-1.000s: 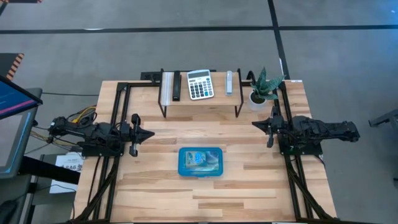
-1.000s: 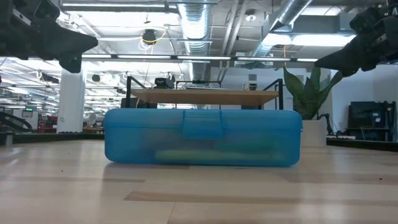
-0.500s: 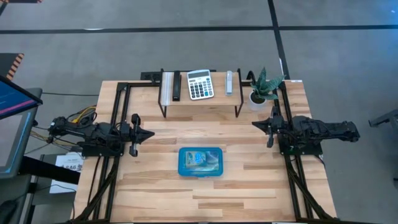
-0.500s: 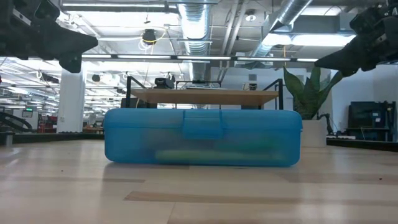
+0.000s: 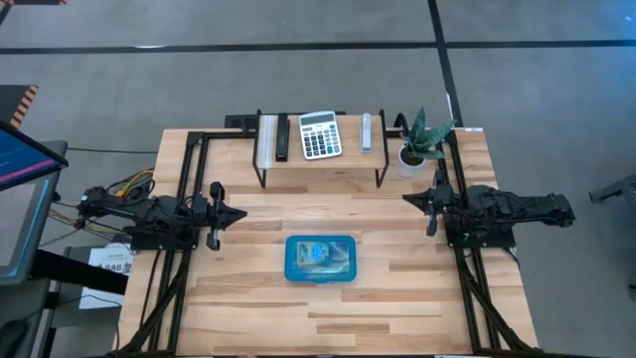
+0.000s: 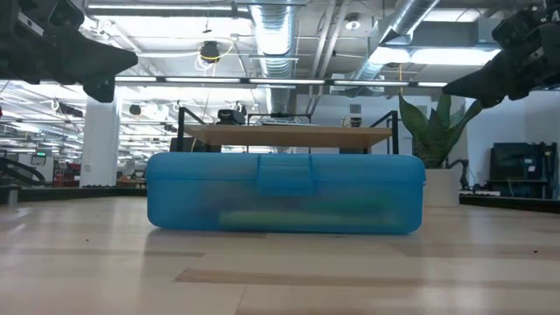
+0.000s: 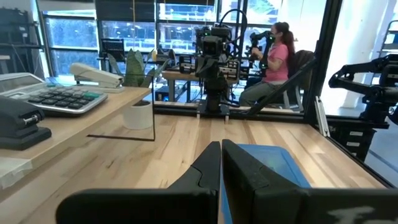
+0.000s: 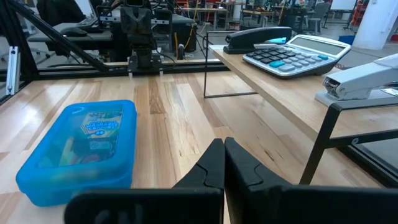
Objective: Pack school essentials
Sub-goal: Return to Home Position
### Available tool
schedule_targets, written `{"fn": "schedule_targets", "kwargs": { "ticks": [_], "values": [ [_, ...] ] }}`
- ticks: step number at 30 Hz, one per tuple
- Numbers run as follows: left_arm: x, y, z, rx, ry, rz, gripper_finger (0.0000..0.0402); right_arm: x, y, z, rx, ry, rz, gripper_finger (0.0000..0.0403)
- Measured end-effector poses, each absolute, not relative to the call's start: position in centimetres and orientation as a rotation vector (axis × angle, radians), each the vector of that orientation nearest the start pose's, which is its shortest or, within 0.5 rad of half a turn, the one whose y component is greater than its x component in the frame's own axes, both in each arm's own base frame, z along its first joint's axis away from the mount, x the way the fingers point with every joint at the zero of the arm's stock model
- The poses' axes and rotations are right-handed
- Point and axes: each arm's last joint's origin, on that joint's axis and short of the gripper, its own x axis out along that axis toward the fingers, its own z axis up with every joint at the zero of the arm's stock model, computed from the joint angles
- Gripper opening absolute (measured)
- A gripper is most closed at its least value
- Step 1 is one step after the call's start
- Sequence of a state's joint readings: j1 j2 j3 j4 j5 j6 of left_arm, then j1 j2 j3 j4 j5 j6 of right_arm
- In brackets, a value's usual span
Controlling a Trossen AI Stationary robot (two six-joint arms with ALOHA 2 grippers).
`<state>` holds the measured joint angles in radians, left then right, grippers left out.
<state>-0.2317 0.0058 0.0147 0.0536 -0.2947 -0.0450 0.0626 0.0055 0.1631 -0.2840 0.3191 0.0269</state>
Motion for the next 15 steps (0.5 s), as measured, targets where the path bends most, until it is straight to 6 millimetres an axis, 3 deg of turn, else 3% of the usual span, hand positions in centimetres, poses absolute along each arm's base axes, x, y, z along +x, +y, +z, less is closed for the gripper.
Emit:
{"fn": "schedule_targets", "kwargs": {
  "ticks": [15],
  "values": [
    [9.51,-1.38,17.32,-0.061,-0.062,0.062,0.0004,8.34,-0.39,19.06,0.003,0.121,-0.258,0.0013]
  ]
}}
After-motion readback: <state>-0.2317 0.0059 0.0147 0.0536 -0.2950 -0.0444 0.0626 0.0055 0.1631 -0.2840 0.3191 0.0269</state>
